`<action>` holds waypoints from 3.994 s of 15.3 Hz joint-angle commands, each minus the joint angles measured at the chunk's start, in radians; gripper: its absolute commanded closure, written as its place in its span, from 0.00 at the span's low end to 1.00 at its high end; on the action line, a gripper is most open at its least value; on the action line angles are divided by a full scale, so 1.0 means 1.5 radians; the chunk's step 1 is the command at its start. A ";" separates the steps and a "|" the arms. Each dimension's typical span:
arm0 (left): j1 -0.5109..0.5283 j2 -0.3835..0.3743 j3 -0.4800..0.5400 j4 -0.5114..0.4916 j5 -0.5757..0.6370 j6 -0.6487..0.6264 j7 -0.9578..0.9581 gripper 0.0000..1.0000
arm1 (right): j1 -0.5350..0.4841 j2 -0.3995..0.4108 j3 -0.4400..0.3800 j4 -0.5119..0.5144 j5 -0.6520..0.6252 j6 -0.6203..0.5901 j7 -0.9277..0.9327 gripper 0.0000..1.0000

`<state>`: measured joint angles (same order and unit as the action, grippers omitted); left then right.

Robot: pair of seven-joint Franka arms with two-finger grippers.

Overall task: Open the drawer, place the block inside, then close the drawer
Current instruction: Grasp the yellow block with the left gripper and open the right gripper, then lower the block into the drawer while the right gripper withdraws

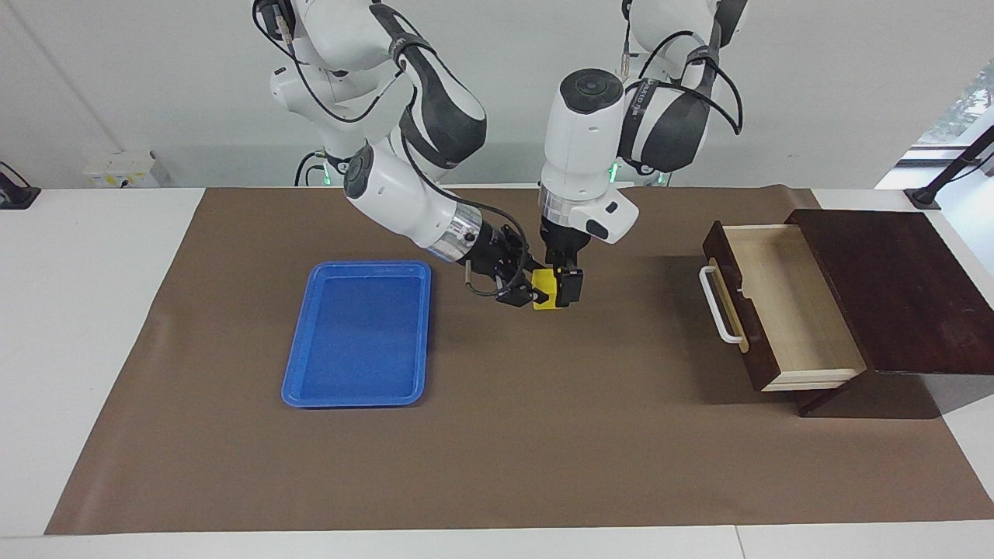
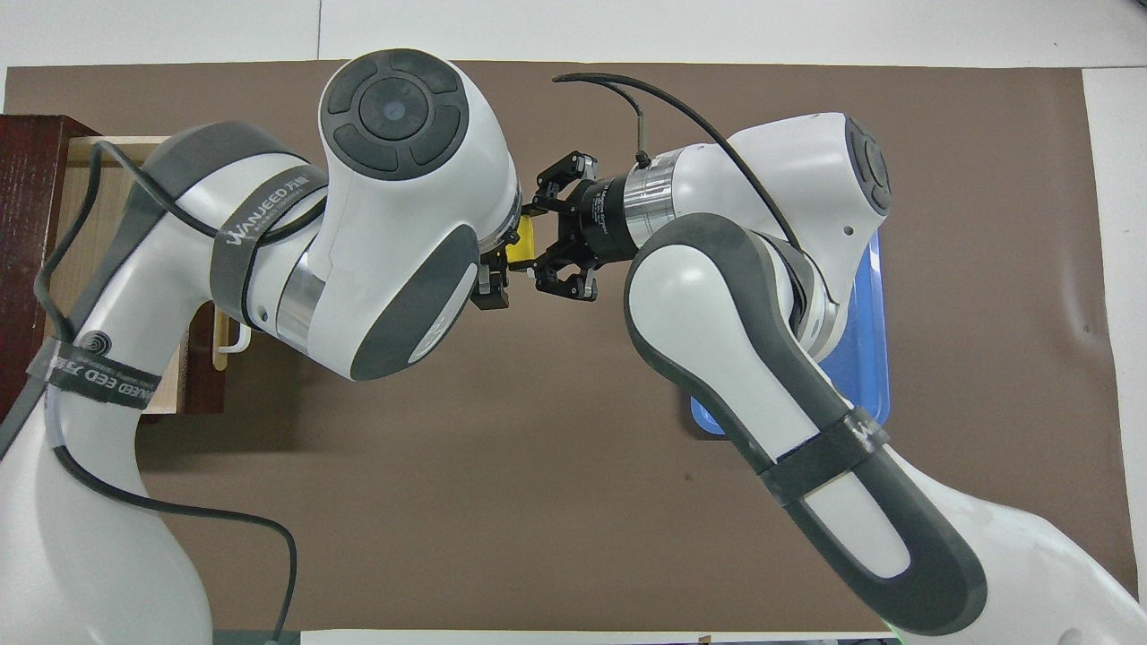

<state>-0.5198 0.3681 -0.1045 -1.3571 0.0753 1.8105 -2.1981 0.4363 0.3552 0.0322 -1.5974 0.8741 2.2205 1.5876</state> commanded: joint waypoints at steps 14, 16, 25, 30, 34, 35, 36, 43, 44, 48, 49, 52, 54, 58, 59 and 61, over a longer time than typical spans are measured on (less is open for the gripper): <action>-0.007 -0.006 0.007 -0.019 0.007 0.029 -0.011 1.00 | -0.009 0.008 0.005 0.015 0.015 -0.009 0.015 1.00; -0.007 -0.006 0.007 -0.020 0.009 0.031 -0.011 1.00 | -0.008 0.008 0.005 0.015 0.015 -0.008 0.020 1.00; -0.002 -0.006 0.008 -0.018 0.017 0.018 -0.007 1.00 | -0.010 0.008 0.005 0.016 0.014 -0.012 0.047 0.00; 0.022 -0.007 0.011 -0.005 0.038 -0.067 0.060 1.00 | -0.090 -0.011 -0.002 0.027 0.005 -0.083 0.047 0.00; 0.082 -0.021 0.011 -0.009 0.035 -0.079 0.182 1.00 | -0.210 -0.037 -0.007 0.045 -0.063 -0.179 0.010 0.00; 0.104 -0.028 0.011 -0.012 0.034 -0.080 0.210 1.00 | -0.225 -0.042 -0.008 0.051 -0.101 -0.197 -0.008 0.00; 0.130 -0.031 0.010 -0.011 0.033 -0.085 0.242 1.00 | -0.237 -0.050 -0.008 0.058 -0.131 -0.213 -0.030 0.00; 0.301 -0.108 0.010 -0.068 -0.015 -0.107 0.495 1.00 | -0.309 -0.102 -0.013 0.060 -0.243 -0.334 -0.261 0.00; 0.321 -0.117 0.010 -0.086 -0.017 -0.103 0.532 1.00 | -0.318 -0.112 -0.012 0.060 -0.262 -0.351 -0.297 0.00; 0.406 -0.148 0.010 -0.169 -0.043 -0.011 0.605 1.00 | -0.336 -0.149 -0.011 0.059 -0.354 -0.424 -0.508 0.00; 0.424 -0.154 0.011 -0.197 -0.051 0.024 0.608 1.00 | -0.340 -0.160 -0.011 0.056 -0.374 -0.436 -0.557 0.00; 0.448 -0.154 0.011 -0.244 -0.055 0.059 0.601 1.00 | -0.341 -0.213 -0.012 0.022 -0.433 -0.448 -0.714 0.00; 0.456 -0.157 0.011 -0.277 -0.058 0.088 0.558 1.00 | -0.338 -0.247 -0.012 -0.006 -0.468 -0.447 -0.810 0.00; 0.445 -0.167 0.010 -0.320 -0.058 0.115 0.479 1.00 | -0.335 -0.295 -0.012 -0.049 -0.548 -0.448 -1.013 0.00; 0.444 -0.173 0.010 -0.333 -0.058 0.118 0.475 1.00 | -0.335 -0.297 -0.011 -0.049 -0.566 -0.450 -1.052 0.00; 0.442 -0.185 0.009 -0.359 -0.058 0.136 0.473 1.00 | -0.339 -0.306 -0.011 -0.048 -0.581 -0.453 -1.137 0.00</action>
<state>0.1488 0.1561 -0.0946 -1.8080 0.0012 1.9689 -1.4690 -0.0621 -0.0694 0.0071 -1.6358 0.0371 1.5363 0.0068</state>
